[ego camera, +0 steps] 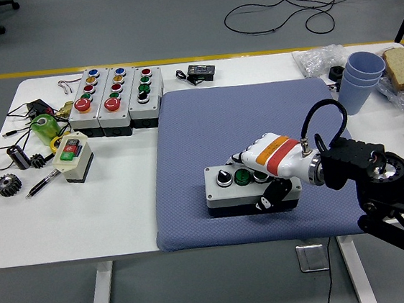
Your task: Pick up the button,place it on the desk,press the button,press the button
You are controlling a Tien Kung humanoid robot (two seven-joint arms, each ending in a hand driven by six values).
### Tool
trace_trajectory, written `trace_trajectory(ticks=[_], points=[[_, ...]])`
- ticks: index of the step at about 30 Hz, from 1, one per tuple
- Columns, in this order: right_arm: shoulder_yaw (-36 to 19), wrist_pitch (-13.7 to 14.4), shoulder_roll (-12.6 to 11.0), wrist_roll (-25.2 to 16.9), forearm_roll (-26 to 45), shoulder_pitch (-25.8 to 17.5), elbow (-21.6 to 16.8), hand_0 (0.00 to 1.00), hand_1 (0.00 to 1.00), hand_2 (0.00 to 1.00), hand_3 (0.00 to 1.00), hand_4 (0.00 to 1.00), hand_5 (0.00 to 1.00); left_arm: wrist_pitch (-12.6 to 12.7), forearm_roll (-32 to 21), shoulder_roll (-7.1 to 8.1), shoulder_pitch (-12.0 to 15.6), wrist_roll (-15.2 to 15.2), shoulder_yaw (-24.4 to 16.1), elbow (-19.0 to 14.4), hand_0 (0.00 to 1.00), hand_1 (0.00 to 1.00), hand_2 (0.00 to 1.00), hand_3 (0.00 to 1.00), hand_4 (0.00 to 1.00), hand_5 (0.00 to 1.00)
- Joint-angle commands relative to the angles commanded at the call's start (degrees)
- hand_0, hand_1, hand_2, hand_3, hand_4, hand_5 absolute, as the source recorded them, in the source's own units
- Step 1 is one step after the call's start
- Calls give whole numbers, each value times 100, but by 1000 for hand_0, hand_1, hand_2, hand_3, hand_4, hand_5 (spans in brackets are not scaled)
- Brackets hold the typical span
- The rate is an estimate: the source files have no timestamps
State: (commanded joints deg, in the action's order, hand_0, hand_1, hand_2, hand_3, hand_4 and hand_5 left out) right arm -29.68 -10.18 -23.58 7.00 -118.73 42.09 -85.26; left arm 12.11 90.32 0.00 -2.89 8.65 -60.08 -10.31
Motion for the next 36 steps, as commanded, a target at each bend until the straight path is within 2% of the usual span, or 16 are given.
trace_trajectory(ticks=[7, 8, 18, 24, 36], points=[[-65, 87, 47, 24, 0, -64, 105, 28, 2, 302, 492, 606, 62, -2, 54, 0, -2, 10, -38, 0, 595, 635, 668, 545, 353, 689], [-78, 103, 47, 32, -3, -75, 111, 29, 2, 303, 492, 662, 69, -2, 58, 0, -2, 11, -41, 0, 595, 635, 669, 545, 353, 690], [-125, 269, 51, -54, -75, -70, 188, 32, 2, 303, 493, 670, 68, -16, 173, 0, 13, 32, -105, 0, 595, 636, 670, 545, 351, 690], [3, 413, 136, -262, -78, 68, 412, 33, 2, 300, 491, 680, 78, -14, 220, 0, 22, 37, -128, 0, 595, 636, 672, 544, 353, 695], [41, 466, 258, -388, -89, 168, 797, 34, 3, 303, 493, 695, 80, 6, 210, 0, 14, 24, -123, 0, 596, 635, 671, 546, 352, 694]])
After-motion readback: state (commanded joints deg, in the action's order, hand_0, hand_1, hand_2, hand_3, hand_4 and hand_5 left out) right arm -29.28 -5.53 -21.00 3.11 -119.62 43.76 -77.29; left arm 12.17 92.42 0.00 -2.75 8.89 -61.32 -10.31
